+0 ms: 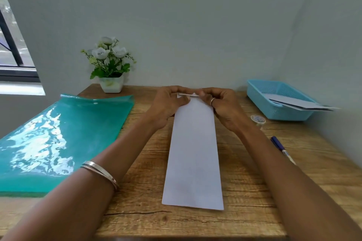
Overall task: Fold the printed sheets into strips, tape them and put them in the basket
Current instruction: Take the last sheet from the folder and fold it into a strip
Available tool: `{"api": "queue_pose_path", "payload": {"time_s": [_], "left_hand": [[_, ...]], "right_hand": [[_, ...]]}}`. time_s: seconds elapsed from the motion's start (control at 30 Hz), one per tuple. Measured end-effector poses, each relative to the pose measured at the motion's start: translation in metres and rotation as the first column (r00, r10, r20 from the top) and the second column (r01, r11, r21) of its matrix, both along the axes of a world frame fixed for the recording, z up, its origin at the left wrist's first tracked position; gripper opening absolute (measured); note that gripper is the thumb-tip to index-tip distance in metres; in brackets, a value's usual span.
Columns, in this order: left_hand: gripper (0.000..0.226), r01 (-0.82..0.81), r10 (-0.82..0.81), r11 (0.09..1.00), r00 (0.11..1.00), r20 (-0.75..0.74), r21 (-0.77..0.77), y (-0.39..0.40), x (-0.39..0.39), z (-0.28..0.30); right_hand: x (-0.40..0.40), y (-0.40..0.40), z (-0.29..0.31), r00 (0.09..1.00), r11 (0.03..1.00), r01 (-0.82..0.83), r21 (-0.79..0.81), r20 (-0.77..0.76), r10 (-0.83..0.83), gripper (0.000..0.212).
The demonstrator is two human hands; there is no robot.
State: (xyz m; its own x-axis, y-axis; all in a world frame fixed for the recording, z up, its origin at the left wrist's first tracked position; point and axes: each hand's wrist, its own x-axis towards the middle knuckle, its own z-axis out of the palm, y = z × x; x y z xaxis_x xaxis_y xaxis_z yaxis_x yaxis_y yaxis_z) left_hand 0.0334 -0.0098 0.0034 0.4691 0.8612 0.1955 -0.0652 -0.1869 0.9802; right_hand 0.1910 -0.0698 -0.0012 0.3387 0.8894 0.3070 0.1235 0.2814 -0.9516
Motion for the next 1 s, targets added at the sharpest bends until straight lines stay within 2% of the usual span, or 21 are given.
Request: {"api": "queue_pose_path", "payload": {"time_s": [0.1,0.17,0.23,0.37,0.4,0.47,0.53,0.67,0.8,1.0], "left_hand": [[0.014,-0.034,0.034,0.999,0.999,0.039,-0.009,0.002,0.003,-0.004],[0.017,-0.035,0.036,0.999,0.998,0.060,-0.020,0.004,0.003,-0.006],[0.017,-0.071,0.072,0.997,0.996,0.051,-0.025,0.004,0.004,-0.007],[0.014,-0.151,0.151,0.986,0.988,0.002,-0.072,0.005,0.007,-0.011],[0.016,-0.194,0.192,0.981,0.980,-0.046,-0.021,0.008,0.008,-0.014],[0.016,-0.260,0.323,0.930,0.916,-0.237,0.260,0.014,0.009,-0.019],[0.016,-0.189,0.419,0.841,0.821,-0.388,0.507,0.016,0.009,-0.022],[0.013,-0.001,0.491,0.708,0.720,-0.491,0.706,0.022,0.010,-0.026],[0.015,0.184,0.450,0.706,0.629,-0.634,0.684,0.023,0.010,-0.028],[0.022,0.252,0.437,0.706,0.580,-0.687,0.662,0.021,0.010,-0.026]], "right_hand": [[0.000,0.001,0.002,0.976,0.997,0.008,-0.080,-0.215,-0.025,0.016],[0.001,0.001,-0.001,0.971,0.995,0.038,-0.093,-0.231,-0.059,0.012],[0.002,0.001,-0.004,0.981,0.996,0.039,-0.084,-0.188,-0.054,0.007],[0.001,0.003,-0.008,0.989,0.990,0.092,-0.108,-0.110,-0.104,0.019],[0.001,0.005,-0.010,0.989,0.983,0.137,-0.120,-0.041,-0.142,0.019],[0.000,0.009,-0.016,0.967,0.962,0.236,-0.135,0.131,-0.219,0.017],[-0.002,0.011,-0.021,0.918,0.941,0.315,-0.126,0.293,-0.268,0.015],[-0.004,0.012,-0.028,0.838,0.932,0.352,-0.086,0.473,-0.272,0.014],[-0.004,0.013,-0.031,0.781,0.925,0.363,-0.110,0.578,-0.238,0.009],[0.000,0.014,-0.031,0.796,0.915,0.380,-0.138,0.553,-0.247,0.024]]}}
